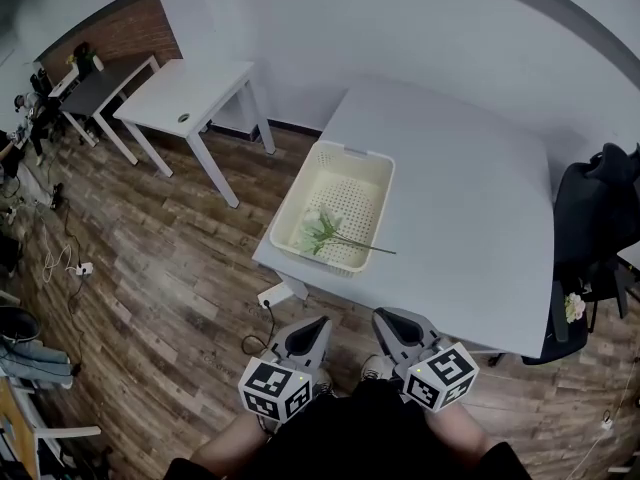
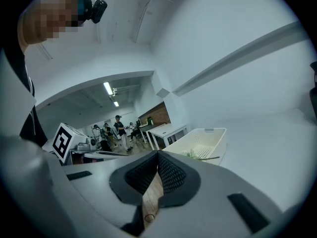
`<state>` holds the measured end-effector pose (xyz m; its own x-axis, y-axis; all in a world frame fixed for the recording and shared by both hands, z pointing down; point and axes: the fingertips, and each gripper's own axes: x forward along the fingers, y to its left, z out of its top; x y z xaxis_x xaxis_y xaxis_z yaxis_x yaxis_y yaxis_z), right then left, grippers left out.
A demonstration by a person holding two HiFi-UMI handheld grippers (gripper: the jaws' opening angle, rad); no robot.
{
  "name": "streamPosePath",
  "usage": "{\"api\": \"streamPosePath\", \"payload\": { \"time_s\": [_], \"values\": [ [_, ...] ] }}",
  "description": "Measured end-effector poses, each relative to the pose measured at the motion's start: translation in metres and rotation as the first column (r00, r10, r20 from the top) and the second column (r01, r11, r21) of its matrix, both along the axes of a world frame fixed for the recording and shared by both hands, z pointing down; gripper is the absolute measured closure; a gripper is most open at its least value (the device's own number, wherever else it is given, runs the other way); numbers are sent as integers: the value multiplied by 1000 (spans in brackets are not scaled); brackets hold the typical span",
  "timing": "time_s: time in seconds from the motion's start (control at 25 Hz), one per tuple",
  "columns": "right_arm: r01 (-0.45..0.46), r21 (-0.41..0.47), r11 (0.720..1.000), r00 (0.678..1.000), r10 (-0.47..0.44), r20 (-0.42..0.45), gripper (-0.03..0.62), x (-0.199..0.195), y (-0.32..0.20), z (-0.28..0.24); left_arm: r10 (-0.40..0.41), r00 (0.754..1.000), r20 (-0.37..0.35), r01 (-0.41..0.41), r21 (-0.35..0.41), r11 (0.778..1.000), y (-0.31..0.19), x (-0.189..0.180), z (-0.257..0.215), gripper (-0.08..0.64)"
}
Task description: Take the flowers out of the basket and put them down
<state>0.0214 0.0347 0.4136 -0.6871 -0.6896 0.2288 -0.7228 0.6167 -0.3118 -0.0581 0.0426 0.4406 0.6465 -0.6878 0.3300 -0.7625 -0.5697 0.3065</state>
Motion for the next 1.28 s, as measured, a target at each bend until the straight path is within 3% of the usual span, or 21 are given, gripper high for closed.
{"api": "streamPosePath", "payload": {
  "time_s": [0.32,0.84,1.28],
  "values": [
    [113,16,994,993,-112,-47,569,19,-17,-1,-49,998,33,49,-3,999,-12,30,-3,554],
    [252,43,967,959,-244,-141,569,33,-40,-2,-163,986,43,163,9,987,-31,44,-3,554],
    [292,49,955,932,-272,-238,569,32,-70,8,-173,983,65,176,-35,984,-48,48,16,554]
  ]
}}
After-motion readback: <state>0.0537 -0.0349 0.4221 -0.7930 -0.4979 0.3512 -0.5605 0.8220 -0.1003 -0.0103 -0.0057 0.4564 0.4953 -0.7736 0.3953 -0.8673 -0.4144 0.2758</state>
